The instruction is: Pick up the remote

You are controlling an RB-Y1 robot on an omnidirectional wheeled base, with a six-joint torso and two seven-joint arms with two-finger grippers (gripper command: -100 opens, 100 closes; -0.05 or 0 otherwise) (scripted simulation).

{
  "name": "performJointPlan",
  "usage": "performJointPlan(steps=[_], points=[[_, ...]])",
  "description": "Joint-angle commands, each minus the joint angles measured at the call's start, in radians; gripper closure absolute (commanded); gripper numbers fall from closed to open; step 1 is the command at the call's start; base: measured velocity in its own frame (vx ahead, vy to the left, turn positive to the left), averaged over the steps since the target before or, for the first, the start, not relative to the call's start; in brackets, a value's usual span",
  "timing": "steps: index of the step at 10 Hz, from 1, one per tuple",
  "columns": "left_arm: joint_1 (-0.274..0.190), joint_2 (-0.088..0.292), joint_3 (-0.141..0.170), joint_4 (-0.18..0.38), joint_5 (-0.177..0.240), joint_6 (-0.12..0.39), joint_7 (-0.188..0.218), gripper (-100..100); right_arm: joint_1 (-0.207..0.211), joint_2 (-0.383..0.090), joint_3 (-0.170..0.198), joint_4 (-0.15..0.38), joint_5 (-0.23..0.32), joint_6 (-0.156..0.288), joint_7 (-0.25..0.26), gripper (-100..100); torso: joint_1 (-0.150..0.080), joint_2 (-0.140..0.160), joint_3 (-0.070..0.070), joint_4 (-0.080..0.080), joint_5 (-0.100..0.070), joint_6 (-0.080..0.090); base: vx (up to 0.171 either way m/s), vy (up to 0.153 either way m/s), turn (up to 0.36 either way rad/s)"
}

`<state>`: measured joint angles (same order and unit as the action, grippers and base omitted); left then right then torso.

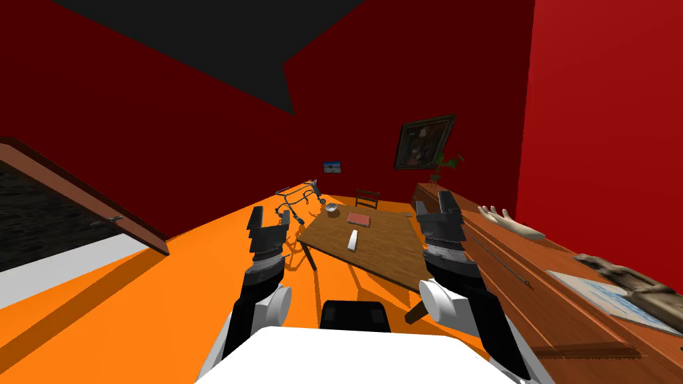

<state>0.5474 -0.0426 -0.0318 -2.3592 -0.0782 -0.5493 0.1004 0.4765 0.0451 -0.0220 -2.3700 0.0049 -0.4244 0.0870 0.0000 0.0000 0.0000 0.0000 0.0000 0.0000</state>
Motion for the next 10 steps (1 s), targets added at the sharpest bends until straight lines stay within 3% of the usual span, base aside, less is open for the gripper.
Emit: performJointPlan(steps=[1,6,10], points=[[0.0,0.0,0.0,0.0,0.0,0.0,0.0,0,0.004,-0.042,0.0,0.009,0.006,-0.005,0.003,-100,0.0,0.0,0.0,0.0,0.0,0.0,-0.011,0.01,0.101],[0.0,0.0,0.0,0.0,0.0,0.0,0.0,0,0.026,-0.176,0.006,0.064,0.043,-0.034,0.023,-100,0.001,0.003,0.002,0.001,0.0,0.0,-0.038,0.029,0.133],[0.0,0.0,0.0,0.0,0.0,0.0,0.0,0,0.062,-0.306,0.021,0.154,0.114,-0.079,0.06,-100,0.004,0.005,0.003,0.001,0.001,0.0,-0.066,0.062,0.308]])
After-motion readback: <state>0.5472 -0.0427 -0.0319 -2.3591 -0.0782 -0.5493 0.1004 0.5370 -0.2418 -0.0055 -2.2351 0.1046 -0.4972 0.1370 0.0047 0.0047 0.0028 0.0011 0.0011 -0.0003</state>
